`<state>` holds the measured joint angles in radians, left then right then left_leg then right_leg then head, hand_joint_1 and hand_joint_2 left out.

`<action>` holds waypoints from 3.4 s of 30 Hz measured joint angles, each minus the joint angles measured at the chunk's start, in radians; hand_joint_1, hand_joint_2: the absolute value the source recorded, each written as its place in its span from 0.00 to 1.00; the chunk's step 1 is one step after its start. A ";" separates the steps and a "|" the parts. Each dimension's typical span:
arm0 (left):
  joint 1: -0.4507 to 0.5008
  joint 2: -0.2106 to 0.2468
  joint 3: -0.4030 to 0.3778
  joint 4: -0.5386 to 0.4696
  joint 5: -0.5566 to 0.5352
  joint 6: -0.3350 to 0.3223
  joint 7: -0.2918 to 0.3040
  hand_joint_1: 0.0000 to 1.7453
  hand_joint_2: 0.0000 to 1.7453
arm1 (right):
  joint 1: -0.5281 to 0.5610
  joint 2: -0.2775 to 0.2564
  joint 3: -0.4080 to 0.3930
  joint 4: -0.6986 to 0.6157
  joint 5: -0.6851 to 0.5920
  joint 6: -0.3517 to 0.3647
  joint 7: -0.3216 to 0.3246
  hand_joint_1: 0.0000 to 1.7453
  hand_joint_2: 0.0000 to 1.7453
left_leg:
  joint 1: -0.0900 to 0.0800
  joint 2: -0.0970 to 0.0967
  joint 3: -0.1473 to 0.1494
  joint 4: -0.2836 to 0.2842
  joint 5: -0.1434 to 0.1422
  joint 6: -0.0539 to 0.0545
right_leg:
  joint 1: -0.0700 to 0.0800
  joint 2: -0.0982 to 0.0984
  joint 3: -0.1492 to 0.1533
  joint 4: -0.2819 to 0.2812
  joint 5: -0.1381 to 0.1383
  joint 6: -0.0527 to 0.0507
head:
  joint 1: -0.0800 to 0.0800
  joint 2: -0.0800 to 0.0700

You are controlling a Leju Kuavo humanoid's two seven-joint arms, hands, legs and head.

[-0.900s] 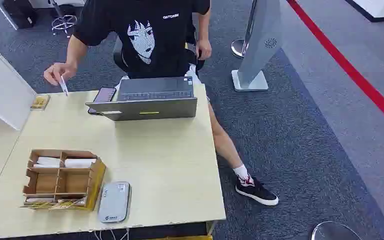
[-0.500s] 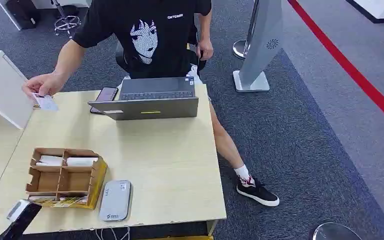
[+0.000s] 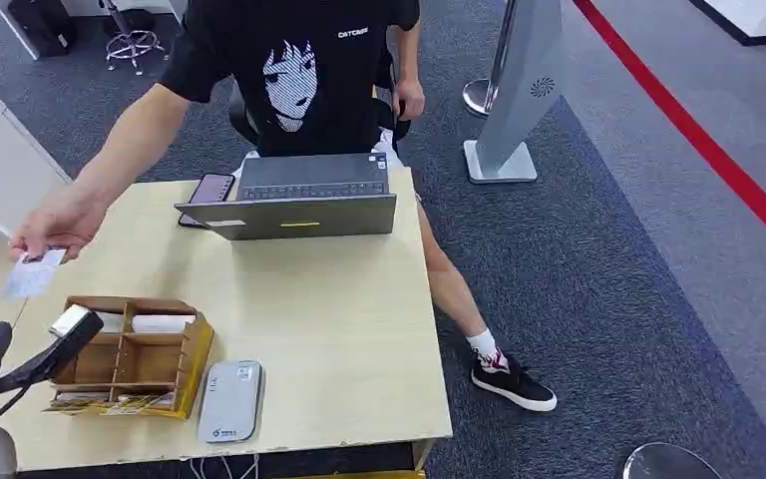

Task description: Pass the card to the sensor for recognition and then transmit it.

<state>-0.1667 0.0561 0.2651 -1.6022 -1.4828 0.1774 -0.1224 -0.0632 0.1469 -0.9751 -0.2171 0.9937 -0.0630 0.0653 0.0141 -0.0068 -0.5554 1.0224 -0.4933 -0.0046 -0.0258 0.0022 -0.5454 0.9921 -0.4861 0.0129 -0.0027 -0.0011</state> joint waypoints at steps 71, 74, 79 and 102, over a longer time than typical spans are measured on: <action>0.387 -0.250 -0.497 0.113 0.238 0.107 -0.116 1.00 1.00 | -0.003 0.026 -0.089 0.003 0.000 -0.061 0.036 0.00 1.00 | -0.001 0.002 -0.001 0.000 -0.003 0.002 | -0.001 0.001 0.000 -0.001 -0.001 0.001 | 0.000 0.000; 0.382 -0.250 -0.499 0.148 0.232 0.119 -0.116 1.00 1.00 | -0.004 0.026 -0.089 0.003 0.002 -0.061 0.037 0.00 1.00 | -0.001 0.001 -0.001 0.000 -0.003 0.002 | -0.001 0.001 0.000 -0.001 -0.001 0.001 | 0.000 0.000; 0.376 -0.250 -0.500 0.179 0.233 0.139 -0.114 1.00 1.00 | -0.004 0.026 -0.091 0.003 0.003 -0.062 0.039 0.00 1.00 | -0.001 0.001 -0.001 0.000 -0.003 0.002 | -0.001 0.001 0.000 -0.001 -0.001 0.001 | 0.000 0.000; 0.346 -0.252 -0.383 -0.055 0.118 0.201 -0.118 1.00 1.00 | -0.003 0.026 -0.093 0.003 0.066 -0.042 0.030 0.00 1.00 | -0.001 0.001 -0.001 0.000 -0.003 0.002 | 0.000 0.001 0.000 -0.001 -0.001 0.001 | 0.000 0.000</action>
<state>0.1797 -0.1957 -0.1184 -1.6570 -1.3645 0.3788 -0.2400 -0.0661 0.1728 -1.0685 -0.2136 1.0594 -0.1053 0.0958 0.0135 -0.0054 -0.5562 1.0224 -0.4960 -0.0028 -0.0263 0.0031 -0.5456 0.9913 -0.4872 0.0138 -0.0027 -0.0011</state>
